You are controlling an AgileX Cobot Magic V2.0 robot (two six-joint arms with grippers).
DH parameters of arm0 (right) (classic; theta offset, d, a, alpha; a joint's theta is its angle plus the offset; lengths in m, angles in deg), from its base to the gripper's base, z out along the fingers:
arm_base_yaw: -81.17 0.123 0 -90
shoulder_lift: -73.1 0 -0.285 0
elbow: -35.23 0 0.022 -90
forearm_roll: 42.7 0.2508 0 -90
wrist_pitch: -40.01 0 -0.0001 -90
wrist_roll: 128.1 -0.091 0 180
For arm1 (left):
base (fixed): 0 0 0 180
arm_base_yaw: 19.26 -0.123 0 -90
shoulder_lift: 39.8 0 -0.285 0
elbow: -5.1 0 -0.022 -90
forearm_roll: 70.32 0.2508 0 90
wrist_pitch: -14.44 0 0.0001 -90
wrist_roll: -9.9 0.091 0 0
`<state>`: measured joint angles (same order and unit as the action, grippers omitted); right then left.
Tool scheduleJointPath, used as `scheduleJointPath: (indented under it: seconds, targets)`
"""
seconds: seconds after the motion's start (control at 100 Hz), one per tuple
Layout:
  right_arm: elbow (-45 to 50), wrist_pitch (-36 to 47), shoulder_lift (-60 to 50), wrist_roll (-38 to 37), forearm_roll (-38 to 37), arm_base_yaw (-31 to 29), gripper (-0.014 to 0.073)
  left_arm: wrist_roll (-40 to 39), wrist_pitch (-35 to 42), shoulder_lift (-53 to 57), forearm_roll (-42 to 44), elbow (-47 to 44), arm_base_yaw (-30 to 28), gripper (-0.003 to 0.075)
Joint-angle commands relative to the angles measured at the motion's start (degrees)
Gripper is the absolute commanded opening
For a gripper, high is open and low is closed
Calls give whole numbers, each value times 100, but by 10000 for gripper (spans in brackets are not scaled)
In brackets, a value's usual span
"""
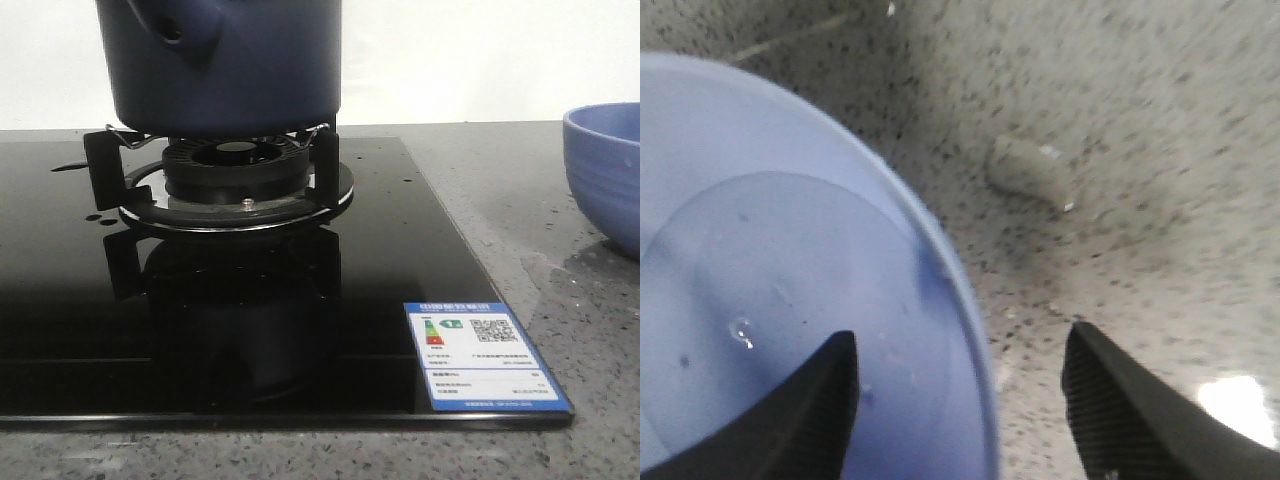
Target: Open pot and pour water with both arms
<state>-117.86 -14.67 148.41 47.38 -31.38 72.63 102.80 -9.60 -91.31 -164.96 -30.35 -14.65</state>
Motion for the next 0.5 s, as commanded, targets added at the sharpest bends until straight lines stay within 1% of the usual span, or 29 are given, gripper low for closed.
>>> scheduleJointPath:
  seconds: [0.0, 0.09, 0.26, 0.34, 0.43, 0.49]
  targets:
    - [5, 333, 1, 3, 252, -35, 384, -24, -38, 52, -342, 203, 46, 242]
    - [95, 445, 28, 3, 338, -35, 309, -24, -38, 52, -342, 213, 46, 242]
    - [139, 615, 28, 15, 482, -35, 75, -24, -38, 52, -342, 213, 46, 242]
    - [139, 639, 28, 38, 482, -35, -18, -24, -38, 52, -342, 213, 46, 242]
    - [90, 625, 28, 61, 495, -35, -70, -24, -38, 52, -342, 213, 46, 242]
    - [-5, 559, 28, 150, 536, -35, -69, -24, -38, 52, -353, 213, 46, 242]
